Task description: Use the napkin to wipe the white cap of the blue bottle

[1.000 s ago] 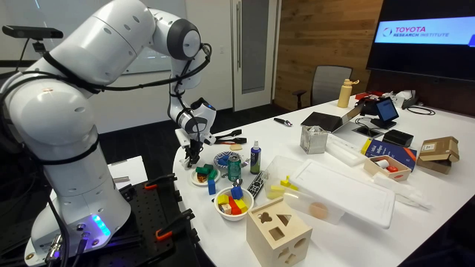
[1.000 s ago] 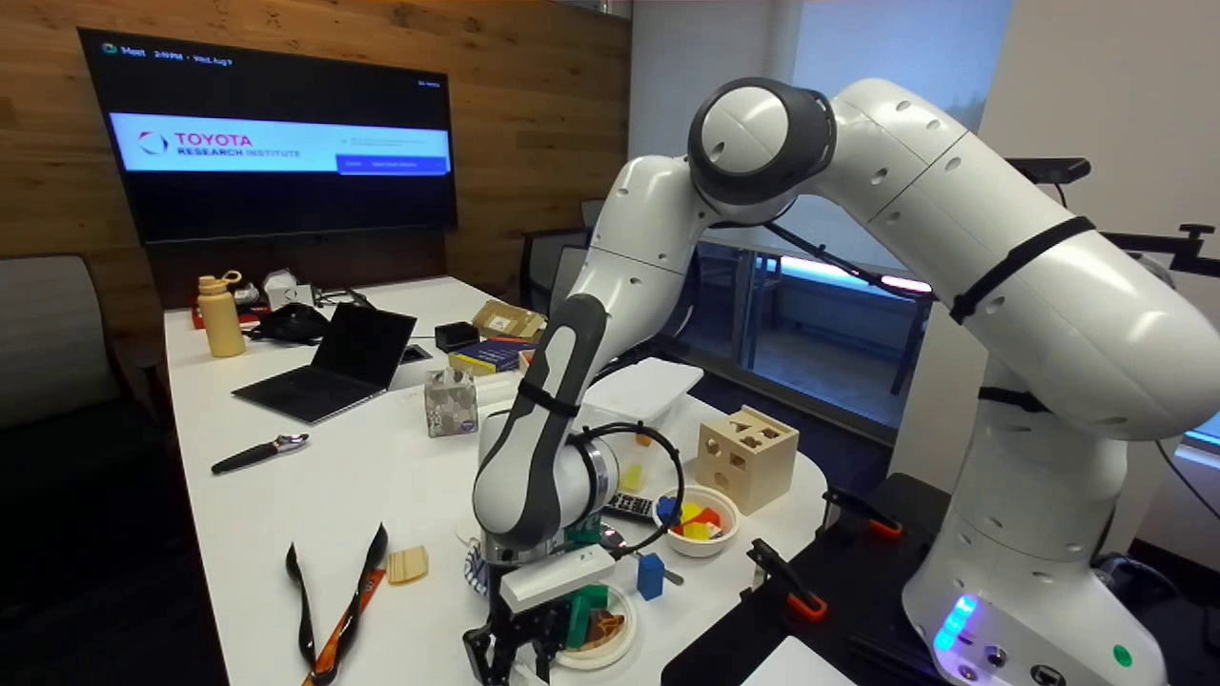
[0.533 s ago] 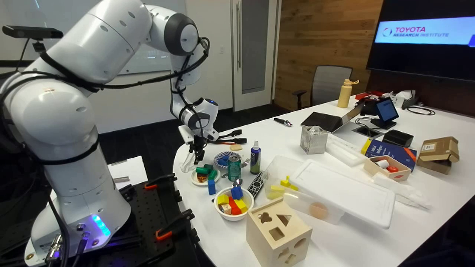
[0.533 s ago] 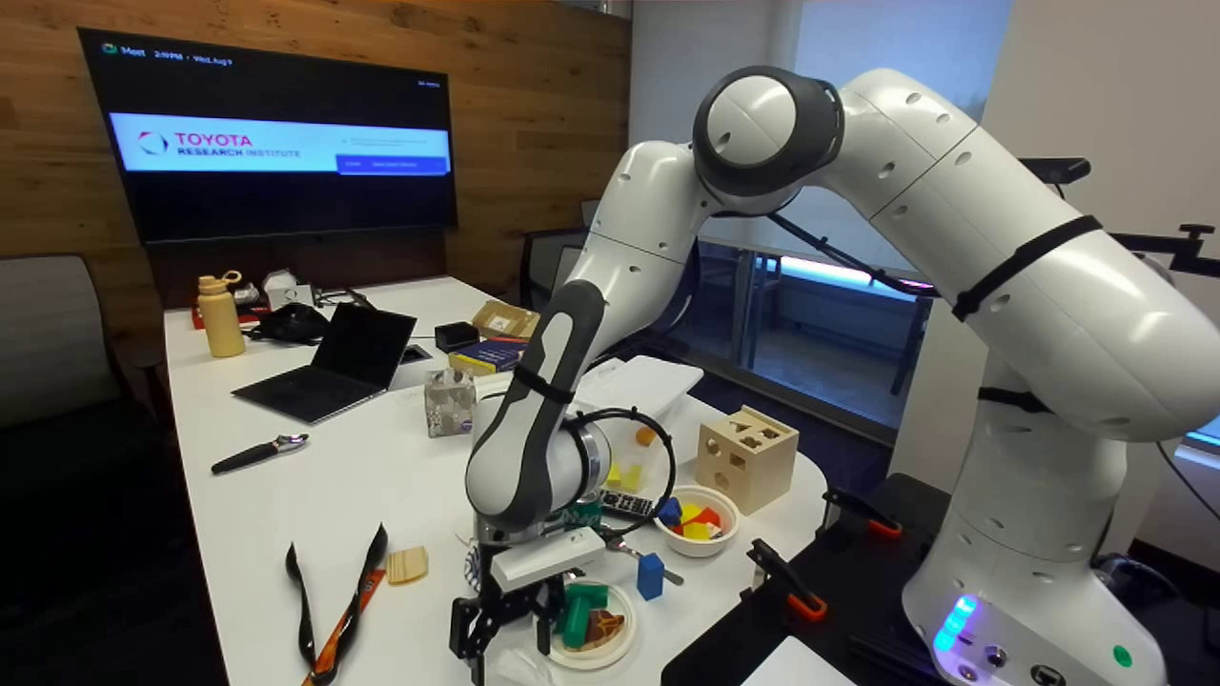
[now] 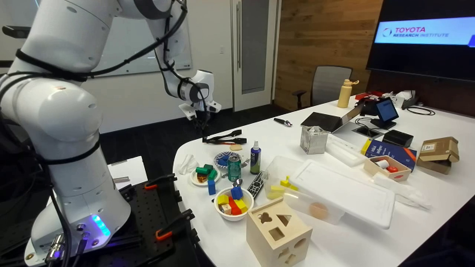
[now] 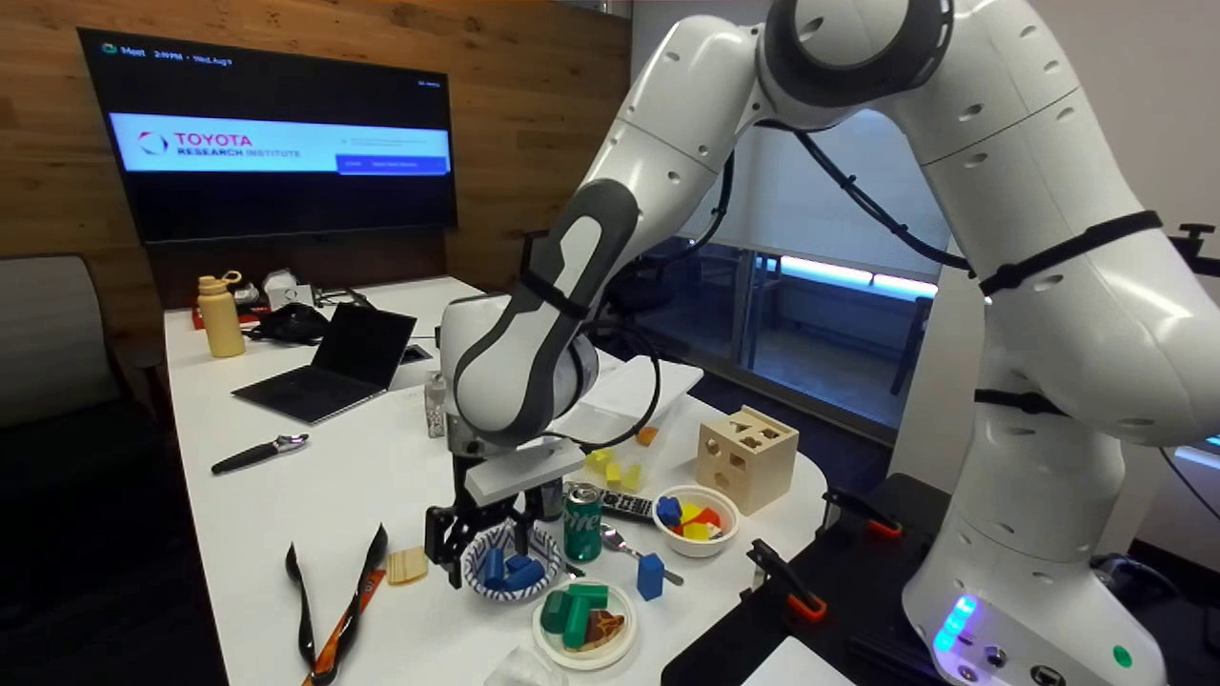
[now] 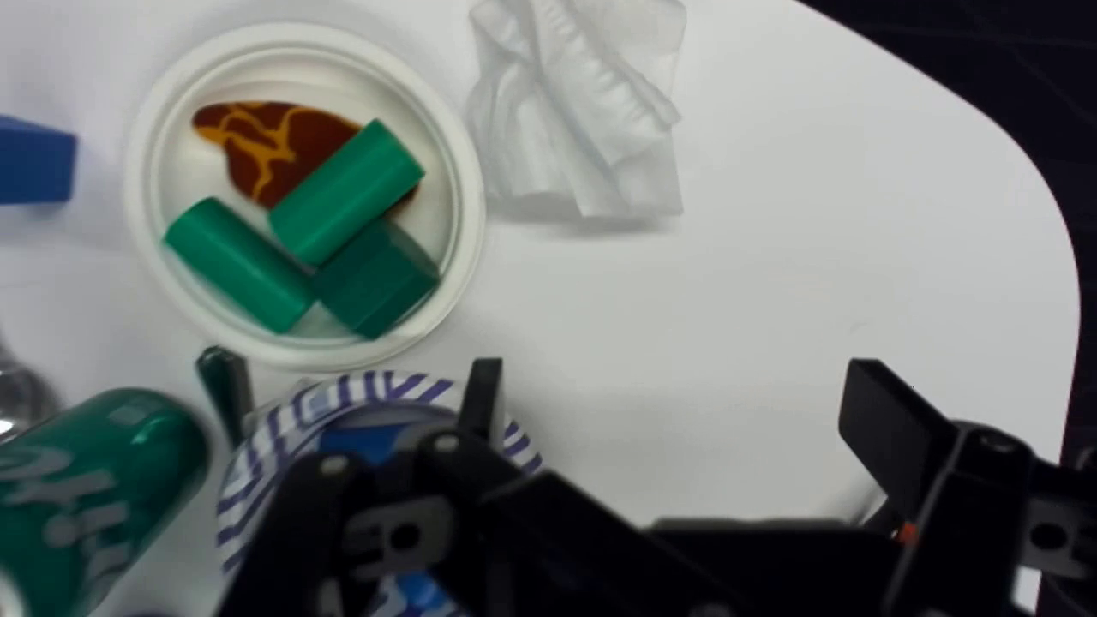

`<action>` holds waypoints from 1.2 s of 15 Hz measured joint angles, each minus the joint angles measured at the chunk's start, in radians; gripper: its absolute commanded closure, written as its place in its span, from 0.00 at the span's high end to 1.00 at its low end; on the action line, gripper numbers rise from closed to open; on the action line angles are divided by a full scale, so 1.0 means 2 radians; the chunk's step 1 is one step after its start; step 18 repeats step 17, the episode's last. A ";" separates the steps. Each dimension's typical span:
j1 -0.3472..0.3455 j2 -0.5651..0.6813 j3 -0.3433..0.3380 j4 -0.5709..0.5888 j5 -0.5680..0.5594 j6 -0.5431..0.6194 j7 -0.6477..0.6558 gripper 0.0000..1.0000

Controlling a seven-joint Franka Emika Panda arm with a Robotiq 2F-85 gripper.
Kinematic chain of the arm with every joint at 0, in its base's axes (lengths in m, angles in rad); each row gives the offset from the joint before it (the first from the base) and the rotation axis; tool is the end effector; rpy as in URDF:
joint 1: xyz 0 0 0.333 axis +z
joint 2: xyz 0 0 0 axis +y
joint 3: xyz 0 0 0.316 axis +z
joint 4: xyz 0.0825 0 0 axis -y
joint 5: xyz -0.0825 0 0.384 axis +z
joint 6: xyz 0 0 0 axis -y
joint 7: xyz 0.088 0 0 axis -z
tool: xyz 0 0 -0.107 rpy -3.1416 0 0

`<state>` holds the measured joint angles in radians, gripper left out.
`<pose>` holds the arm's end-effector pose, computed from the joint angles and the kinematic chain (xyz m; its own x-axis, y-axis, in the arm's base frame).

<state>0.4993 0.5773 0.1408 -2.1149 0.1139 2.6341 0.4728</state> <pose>0.4535 0.3374 0.1337 0.9922 0.0500 -0.1138 0.0407 -0.9957 -0.0831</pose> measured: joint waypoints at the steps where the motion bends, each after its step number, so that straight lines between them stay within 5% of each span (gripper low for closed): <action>1: 0.016 -0.029 -0.018 -0.009 -0.024 -0.017 0.024 1.00; 4: 0.037 -0.105 -0.054 -0.037 -0.098 -0.064 0.087 1.00; 8: 0.005 -0.176 -0.056 -0.082 -0.155 -0.076 0.106 1.00; 18: -0.106 -0.251 -0.044 -0.200 -0.172 0.050 0.035 1.00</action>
